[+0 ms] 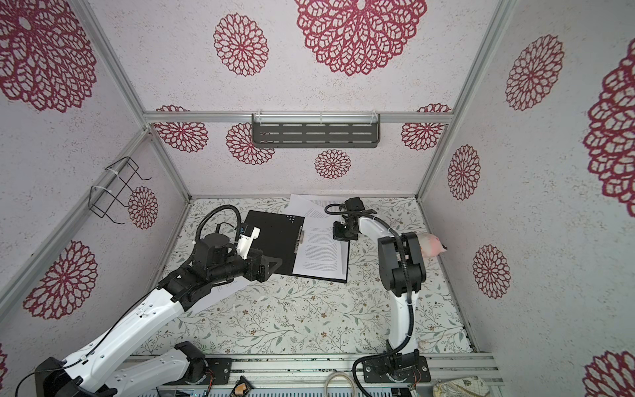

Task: Put the files into the folder
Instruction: 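Lower the sheet onto the folder pages with right gripper while left holds the clip, then open right gripper and withdraw while left gripper moves to a loose sheet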

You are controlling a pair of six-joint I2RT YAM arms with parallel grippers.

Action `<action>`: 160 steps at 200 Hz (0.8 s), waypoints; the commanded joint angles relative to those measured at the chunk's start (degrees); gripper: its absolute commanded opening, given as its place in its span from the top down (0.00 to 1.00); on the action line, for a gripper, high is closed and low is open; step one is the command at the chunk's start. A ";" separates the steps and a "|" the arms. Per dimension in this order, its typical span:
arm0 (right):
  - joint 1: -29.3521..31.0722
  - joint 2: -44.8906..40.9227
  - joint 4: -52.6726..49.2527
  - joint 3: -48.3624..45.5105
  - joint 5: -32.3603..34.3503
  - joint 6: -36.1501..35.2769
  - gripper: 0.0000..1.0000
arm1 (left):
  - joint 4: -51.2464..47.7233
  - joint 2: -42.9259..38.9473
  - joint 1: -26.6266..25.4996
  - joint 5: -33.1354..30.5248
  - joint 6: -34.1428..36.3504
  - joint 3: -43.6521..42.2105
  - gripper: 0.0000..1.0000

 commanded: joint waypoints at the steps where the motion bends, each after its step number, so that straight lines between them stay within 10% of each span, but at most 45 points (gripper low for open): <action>1: 0.12 -0.26 0.21 0.18 -0.44 -0.67 0.79 | 0.66 0.27 0.28 0.09 0.59 0.04 0.02; 100: -0.12 -1.38 -3.03 0.43 8.44 0.84 0.42 | 0.38 0.23 0.32 0.02 0.60 0.15 0.01; 160: -4.35 -18.12 4.49 -11.23 19.24 6.46 0.19 | -0.88 1.08 0.39 -1.97 0.31 0.59 0.01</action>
